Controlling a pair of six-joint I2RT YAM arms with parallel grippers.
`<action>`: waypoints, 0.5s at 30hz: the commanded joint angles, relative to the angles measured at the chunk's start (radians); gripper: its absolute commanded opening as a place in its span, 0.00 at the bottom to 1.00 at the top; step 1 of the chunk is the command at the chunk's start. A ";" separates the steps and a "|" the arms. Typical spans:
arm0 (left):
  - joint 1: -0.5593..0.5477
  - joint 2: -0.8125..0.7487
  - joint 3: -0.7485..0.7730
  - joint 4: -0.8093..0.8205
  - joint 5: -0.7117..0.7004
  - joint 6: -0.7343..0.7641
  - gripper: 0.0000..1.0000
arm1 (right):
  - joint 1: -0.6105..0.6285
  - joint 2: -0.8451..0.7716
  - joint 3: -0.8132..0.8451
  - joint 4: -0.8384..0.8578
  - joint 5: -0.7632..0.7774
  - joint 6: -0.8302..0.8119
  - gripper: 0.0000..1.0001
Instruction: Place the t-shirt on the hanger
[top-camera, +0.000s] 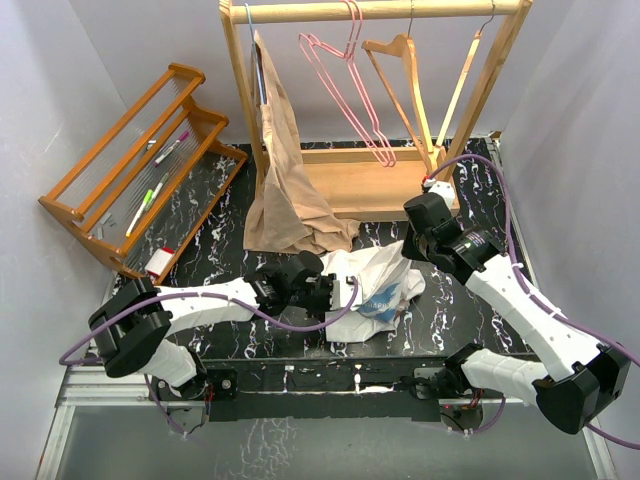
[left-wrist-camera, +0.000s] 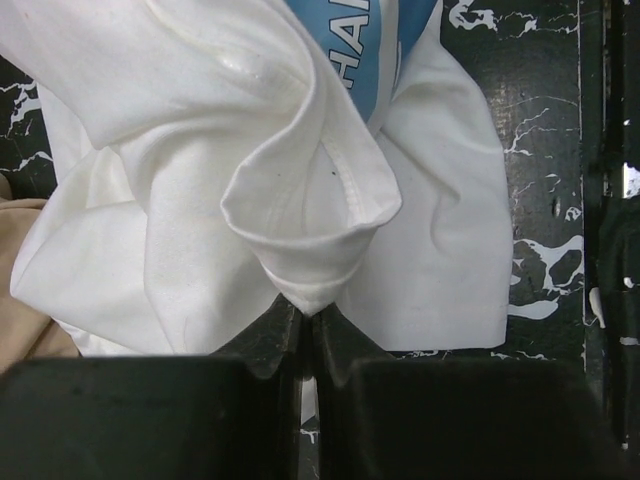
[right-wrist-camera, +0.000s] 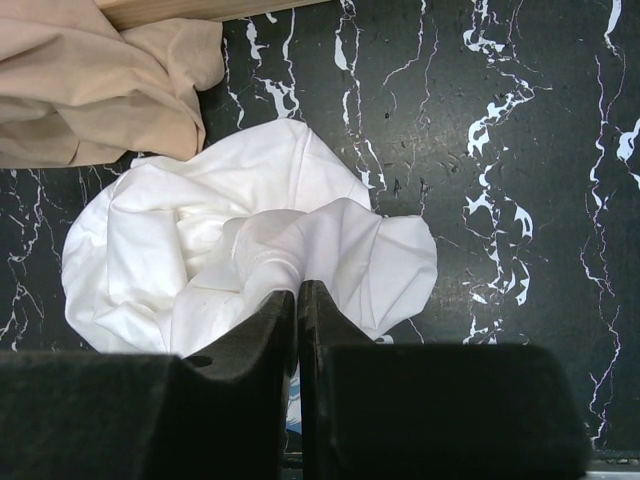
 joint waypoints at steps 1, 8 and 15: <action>-0.004 -0.044 0.026 -0.019 -0.007 -0.017 0.00 | -0.003 -0.030 -0.004 0.033 0.020 0.019 0.08; 0.018 -0.156 0.166 -0.218 -0.081 0.015 0.00 | -0.004 -0.045 0.051 -0.041 0.033 0.020 0.08; 0.145 -0.166 0.592 -0.648 -0.027 0.066 0.00 | -0.003 -0.087 0.126 -0.156 0.032 0.040 0.08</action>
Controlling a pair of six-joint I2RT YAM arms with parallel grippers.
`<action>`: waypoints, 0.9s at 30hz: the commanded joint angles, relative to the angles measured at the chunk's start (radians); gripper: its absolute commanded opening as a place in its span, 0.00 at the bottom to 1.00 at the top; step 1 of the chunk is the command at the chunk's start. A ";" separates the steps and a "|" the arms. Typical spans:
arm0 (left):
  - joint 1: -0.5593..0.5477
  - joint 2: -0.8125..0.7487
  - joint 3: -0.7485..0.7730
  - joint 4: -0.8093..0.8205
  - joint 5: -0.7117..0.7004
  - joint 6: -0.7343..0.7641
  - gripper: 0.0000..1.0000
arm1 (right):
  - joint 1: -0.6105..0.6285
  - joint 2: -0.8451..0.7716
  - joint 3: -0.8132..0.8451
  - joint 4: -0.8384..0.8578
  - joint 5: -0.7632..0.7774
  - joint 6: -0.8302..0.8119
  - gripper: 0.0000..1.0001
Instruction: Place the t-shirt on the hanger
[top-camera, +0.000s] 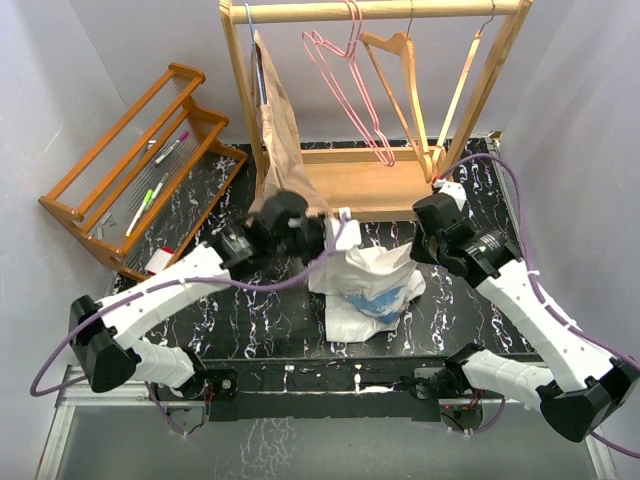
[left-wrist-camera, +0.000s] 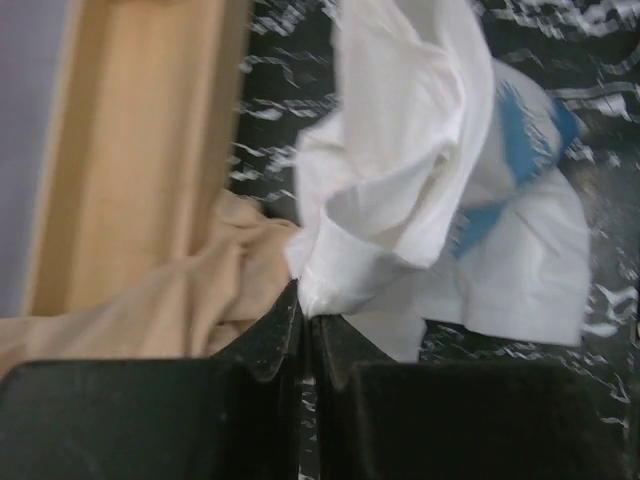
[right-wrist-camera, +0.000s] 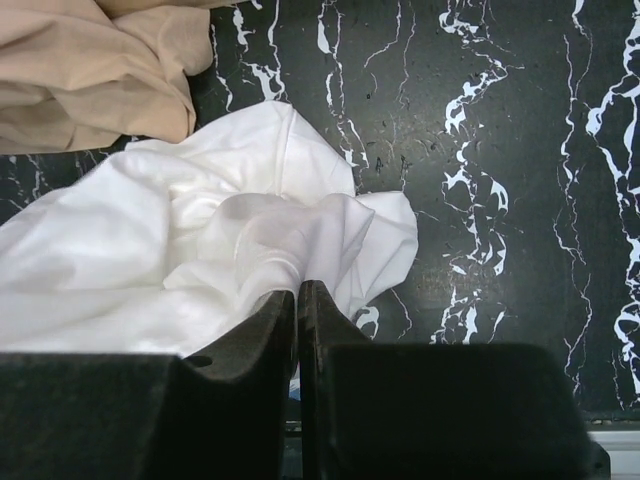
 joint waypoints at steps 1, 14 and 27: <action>0.072 -0.038 0.270 -0.310 0.025 0.052 0.00 | -0.003 -0.058 0.095 -0.064 0.026 0.037 0.08; 0.085 0.224 0.925 -0.643 -0.074 0.129 0.00 | -0.003 0.088 0.660 -0.216 0.126 -0.077 0.08; 0.086 0.394 1.299 -0.838 -0.108 0.218 0.00 | -0.004 0.196 0.844 -0.249 0.236 -0.178 0.08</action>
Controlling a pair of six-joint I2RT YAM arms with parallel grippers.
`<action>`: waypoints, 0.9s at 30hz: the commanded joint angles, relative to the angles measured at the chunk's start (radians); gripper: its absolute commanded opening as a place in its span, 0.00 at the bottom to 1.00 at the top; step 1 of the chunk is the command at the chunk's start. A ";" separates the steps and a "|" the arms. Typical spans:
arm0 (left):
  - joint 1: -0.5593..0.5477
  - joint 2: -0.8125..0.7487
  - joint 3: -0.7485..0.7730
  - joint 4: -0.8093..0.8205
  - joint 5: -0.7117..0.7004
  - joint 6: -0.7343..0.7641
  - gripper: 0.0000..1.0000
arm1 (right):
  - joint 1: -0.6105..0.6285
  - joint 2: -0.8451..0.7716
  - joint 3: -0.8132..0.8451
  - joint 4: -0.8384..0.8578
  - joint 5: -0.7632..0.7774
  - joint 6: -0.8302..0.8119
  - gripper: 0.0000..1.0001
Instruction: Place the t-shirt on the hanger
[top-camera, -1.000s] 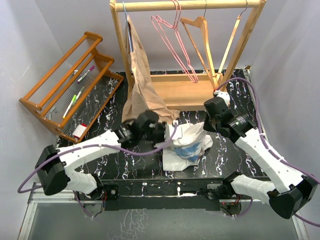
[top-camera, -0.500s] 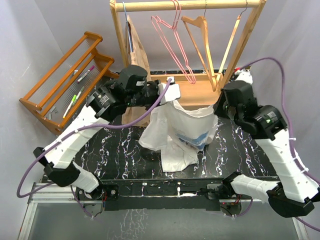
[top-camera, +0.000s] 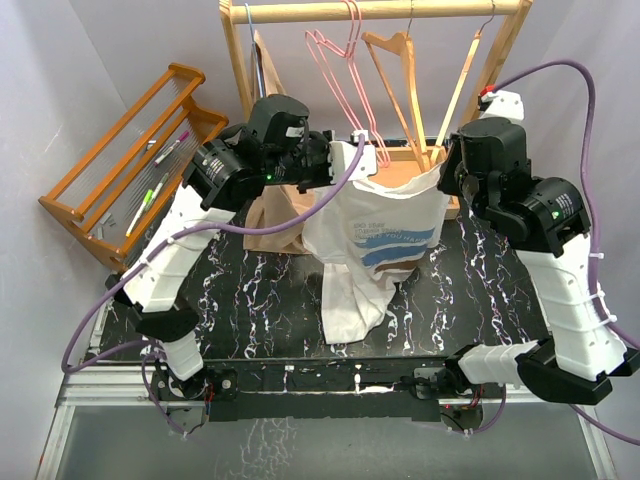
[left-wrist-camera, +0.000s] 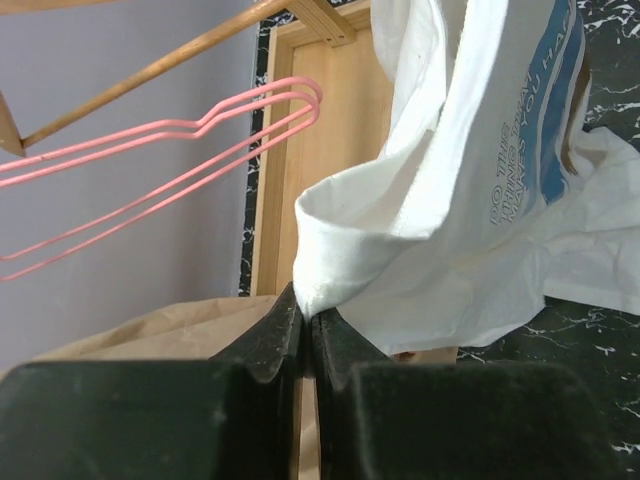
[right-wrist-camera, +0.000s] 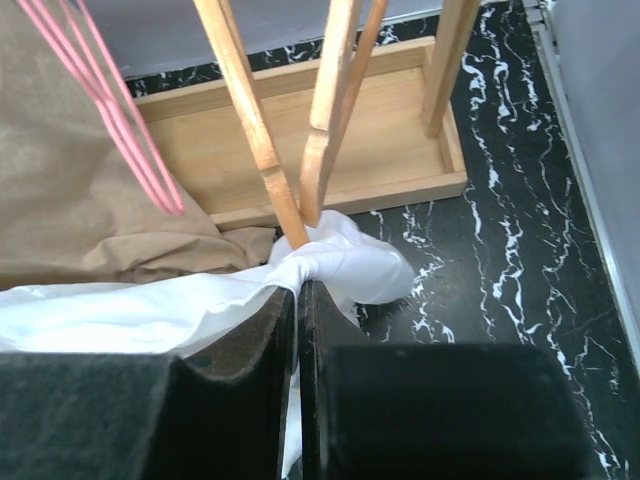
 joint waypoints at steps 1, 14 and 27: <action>0.009 -0.047 -0.013 -0.077 -0.009 -0.071 0.00 | -0.004 -0.039 -0.056 -0.003 0.063 -0.023 0.08; 0.128 -0.071 -0.078 -0.276 0.120 0.054 0.00 | -0.004 -0.160 -0.525 0.014 -0.085 0.106 0.08; 0.073 0.021 -0.018 -0.406 0.229 0.116 0.00 | -0.004 -0.161 -0.555 0.118 -0.090 0.089 0.08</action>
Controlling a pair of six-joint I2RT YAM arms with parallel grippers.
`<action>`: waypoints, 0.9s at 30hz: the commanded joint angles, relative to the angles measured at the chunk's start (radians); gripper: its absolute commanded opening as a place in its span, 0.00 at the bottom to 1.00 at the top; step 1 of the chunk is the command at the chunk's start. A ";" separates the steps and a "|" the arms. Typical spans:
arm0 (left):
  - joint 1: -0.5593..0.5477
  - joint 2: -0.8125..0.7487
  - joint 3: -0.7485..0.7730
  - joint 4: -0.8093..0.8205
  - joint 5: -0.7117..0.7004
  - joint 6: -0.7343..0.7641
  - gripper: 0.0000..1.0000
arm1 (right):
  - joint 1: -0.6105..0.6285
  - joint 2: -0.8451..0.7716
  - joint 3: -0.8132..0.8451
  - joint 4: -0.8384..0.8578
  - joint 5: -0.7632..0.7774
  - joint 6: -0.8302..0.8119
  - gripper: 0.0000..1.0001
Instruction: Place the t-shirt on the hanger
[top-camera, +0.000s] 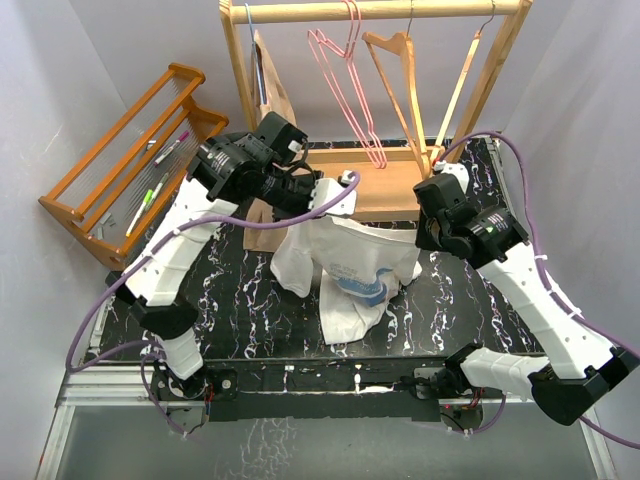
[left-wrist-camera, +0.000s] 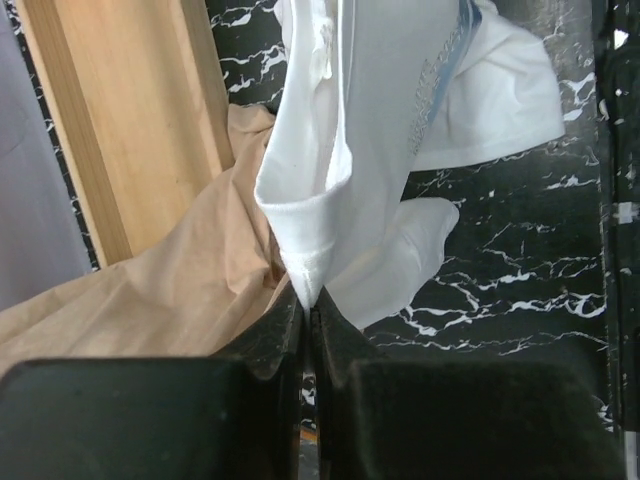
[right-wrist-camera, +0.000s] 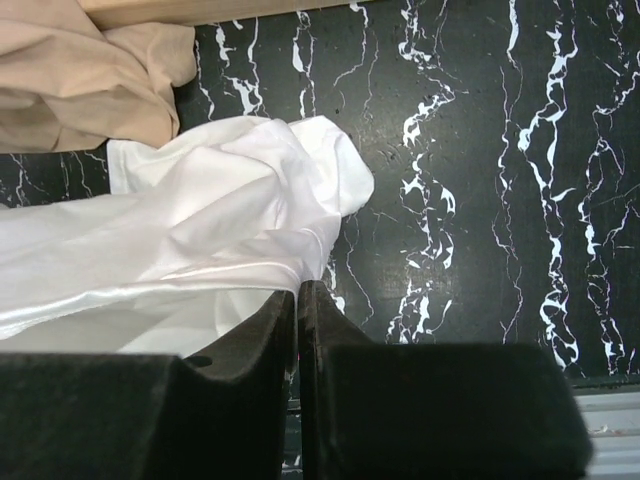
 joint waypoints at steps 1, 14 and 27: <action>-0.001 0.061 0.098 -0.030 0.067 -0.111 0.00 | -0.004 -0.020 0.068 0.088 0.029 -0.004 0.08; 0.092 0.019 -0.090 0.251 0.402 -0.648 0.00 | -0.005 0.051 0.200 0.078 -0.021 -0.060 0.10; 0.092 -0.011 -0.069 0.063 0.280 -0.252 0.00 | -0.005 0.145 0.502 0.038 -0.140 -0.114 0.70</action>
